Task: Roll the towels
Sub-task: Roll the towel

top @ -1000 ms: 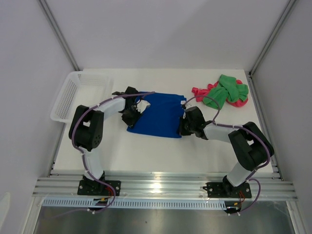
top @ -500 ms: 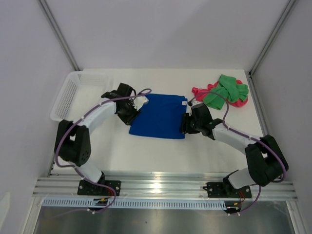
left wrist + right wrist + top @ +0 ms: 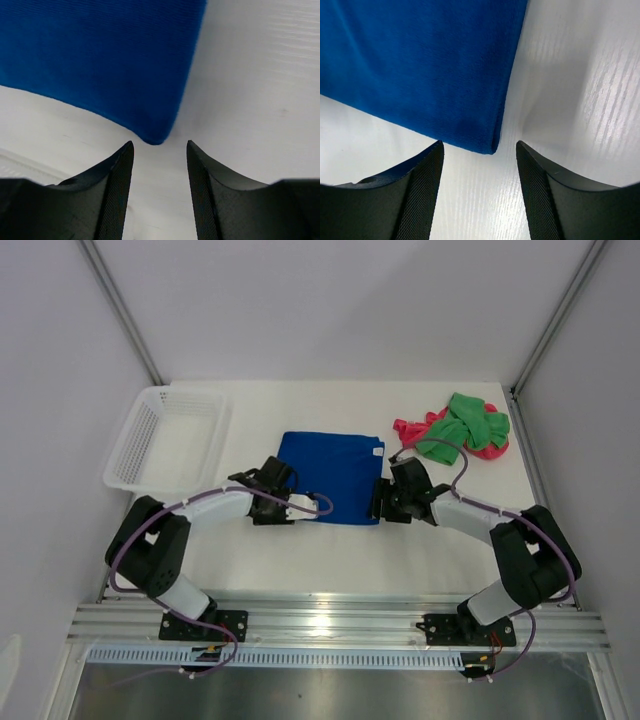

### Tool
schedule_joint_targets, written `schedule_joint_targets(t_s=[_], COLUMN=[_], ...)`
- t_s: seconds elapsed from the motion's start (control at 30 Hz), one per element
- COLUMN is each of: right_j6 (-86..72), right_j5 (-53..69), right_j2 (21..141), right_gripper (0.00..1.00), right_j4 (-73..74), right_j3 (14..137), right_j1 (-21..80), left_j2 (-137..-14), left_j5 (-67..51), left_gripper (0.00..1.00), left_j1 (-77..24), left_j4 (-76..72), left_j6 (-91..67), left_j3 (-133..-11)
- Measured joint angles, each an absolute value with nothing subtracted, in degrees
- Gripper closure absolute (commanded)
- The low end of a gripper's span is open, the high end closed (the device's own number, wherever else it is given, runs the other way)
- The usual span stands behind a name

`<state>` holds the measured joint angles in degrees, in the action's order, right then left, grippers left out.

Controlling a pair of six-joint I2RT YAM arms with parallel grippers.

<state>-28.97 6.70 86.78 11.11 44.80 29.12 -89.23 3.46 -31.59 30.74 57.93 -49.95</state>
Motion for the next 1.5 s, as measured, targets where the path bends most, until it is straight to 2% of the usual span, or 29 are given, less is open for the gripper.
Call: schedule_joint_targets(t_s=[0.27, 0.43, 0.53, 0.57, 0.6, 0.67, 0.77, 0.87, 1.0, 1.1, 1.13, 1.23, 1.5], right_j6=[-31.3, -32.0, -32.1, -32.1, -32.1, -31.8, -31.4, -31.1, -30.3, -29.5, -29.2, -27.5, -13.0], right_j5=[8.5, 9.5, 9.8, 9.8, 9.8, 9.7, 9.8, 10.0, 10.1, 9.7, 9.8, 9.0, 6.3], right_j2=[90.2, 91.7, 92.0, 92.0, 91.9, 91.6, 90.8, 90.5, 89.2, 86.6, 85.5, 82.2, 66.0], right_gripper=[0.41, 0.52, 0.6, 0.63, 0.65, 0.76, 0.9, 0.94, 0.92, 0.7, 0.55, 0.42, 0.39], right_j4=[5.8, 2.5, 2.0, 2.0, 1.9, 2.0, 2.4, 3.0, 4.5, 6.9, 7.7, 11.2, 16.2], right_j3=[43.9, 43.8, 43.6, 43.5, 43.2, 42.7, 41.6, 41.2, 40.6, 39.1, 38.6, 38.2, 38.9], right_j1=[28.8, 28.2, 27.9, 27.9, 27.9, 27.9, 27.9, 27.9, 28.3, 29.3, 29.8, 30.9, 31.9], left_j2=[-93.1, -95.2, -96.4, -96.9, -97.3, -97.9, -98.0, -98.0, -97.1, -95.1, -94.3, -92.2, -91.2], left_j5=[5.7, 6.6, 7.0, 7.2, 7.2, 7.3, 7.2, 7.0, 5.8, 4.4, 4.0, 2.8, 0.7], left_gripper=[0.5, 0.51, 0.6, 0.73, 0.82, 0.97, 0.99, 0.99, 1.0, 0.99, 0.99, 0.99, 0.95], left_j1=[-31.6, -31.6, -31.6, -31.6, -31.6, -31.6, -31.6, -31.6, -31.6, -31.6, -31.6, -31.6, -31.6], left_j4=[25.7, 25.6, 26.0, 26.2, 26.3, 26.3, 26.7, 28.0, 29.2, 30.3, 30.7, 32.0, 33.7], left_j6=[62.0, 62.7, 62.5, 62.3, 62.2, 61.6, 61.0, 58.8, 55.4, 53.1, 52.5, 51.5, 51.2], left_j3=[-50.6, -52.4, -53.6, -54.2, -54.5, -54.8, -55.0, -55.3, -55.0, -53.6, -53.0, -51.1, -50.2])
